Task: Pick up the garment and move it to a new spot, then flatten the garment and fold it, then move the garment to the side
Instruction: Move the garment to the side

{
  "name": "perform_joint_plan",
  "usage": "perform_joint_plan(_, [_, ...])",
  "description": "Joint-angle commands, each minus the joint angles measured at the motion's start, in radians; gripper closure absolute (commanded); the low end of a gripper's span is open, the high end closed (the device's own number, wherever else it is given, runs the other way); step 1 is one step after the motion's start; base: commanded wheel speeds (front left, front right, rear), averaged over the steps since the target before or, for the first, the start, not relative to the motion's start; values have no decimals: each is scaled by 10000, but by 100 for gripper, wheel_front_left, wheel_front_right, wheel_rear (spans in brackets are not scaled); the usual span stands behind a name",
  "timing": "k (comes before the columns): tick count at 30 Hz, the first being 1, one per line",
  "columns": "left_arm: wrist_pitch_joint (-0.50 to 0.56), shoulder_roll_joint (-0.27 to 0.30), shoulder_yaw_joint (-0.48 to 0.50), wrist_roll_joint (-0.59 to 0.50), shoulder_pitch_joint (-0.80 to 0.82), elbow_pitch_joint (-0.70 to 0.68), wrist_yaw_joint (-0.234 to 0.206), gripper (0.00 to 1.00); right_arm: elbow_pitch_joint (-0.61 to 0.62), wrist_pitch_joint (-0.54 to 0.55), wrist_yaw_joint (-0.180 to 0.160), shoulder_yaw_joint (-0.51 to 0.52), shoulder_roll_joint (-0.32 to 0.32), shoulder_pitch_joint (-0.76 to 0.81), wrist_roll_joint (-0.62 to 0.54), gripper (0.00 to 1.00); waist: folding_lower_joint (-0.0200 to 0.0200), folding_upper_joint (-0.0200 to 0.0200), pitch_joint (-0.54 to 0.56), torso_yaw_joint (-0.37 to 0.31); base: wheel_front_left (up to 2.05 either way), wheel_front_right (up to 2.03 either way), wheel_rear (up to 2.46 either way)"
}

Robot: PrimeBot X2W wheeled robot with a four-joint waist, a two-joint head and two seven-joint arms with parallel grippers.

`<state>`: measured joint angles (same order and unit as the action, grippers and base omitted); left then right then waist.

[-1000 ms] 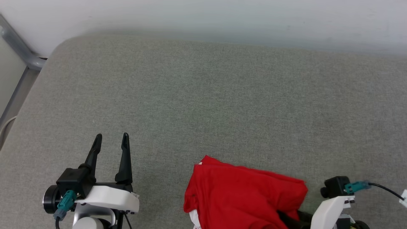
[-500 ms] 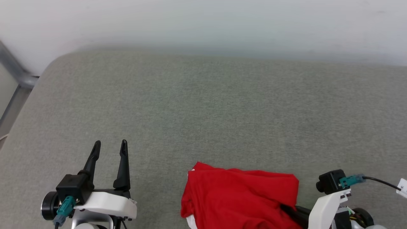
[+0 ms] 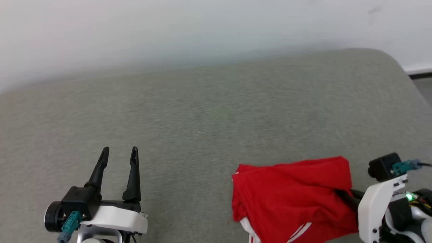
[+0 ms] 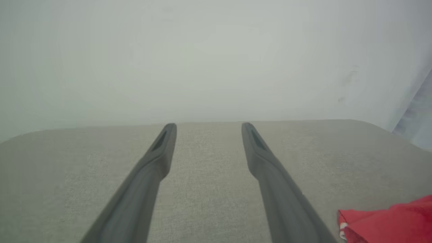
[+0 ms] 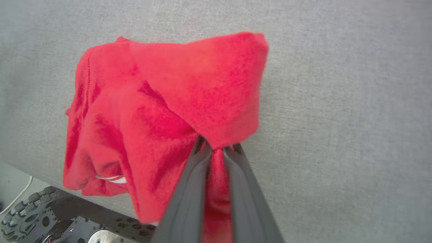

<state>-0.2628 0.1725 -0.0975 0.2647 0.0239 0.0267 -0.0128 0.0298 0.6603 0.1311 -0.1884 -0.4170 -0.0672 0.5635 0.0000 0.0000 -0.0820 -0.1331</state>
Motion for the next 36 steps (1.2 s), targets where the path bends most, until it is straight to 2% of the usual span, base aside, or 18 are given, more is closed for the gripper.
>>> perform_joint_plan(1, [-21,9,-49,-99,32,-84,41,0,-81,27,-14,109,-102,-291,-96,100,0,0,-409,-1055,0,0,0])
perform_joint_plan(9, [217,444,-202,-358,619,-927,262,0,-861,-592,-9,229,41,-1859,-384,100,0,0,-1979,-2673,0,0,0])
perform_joint_plan(15, [810,951,-414,-638,1408,-1949,521,0,-1841,-1393,-11,873,40,-3267,-683,100,0,0,-3398,-3176,0,0,0])
perform_joint_plan(20, [1345,1353,-522,-861,1985,-2869,708,0,-2730,-1794,-12,1800,-119,-4376,-969,100,0,0,-4428,-3223,0,0,0])
perform_joint_plan(33, [2075,1876,-749,-1026,3045,-4364,941,0,-4529,-2344,-12,4334,-1341,-6562,-2173,100,0,0,-6188,-2522,0,0,0])
perform_joint_plan(36, [2097,1905,-789,-1042,3220,-4493,958,0,-4854,-2588,-12,4683,-1188,-6748,-2427,100,0,0,-6442,-2386,0,0,0])
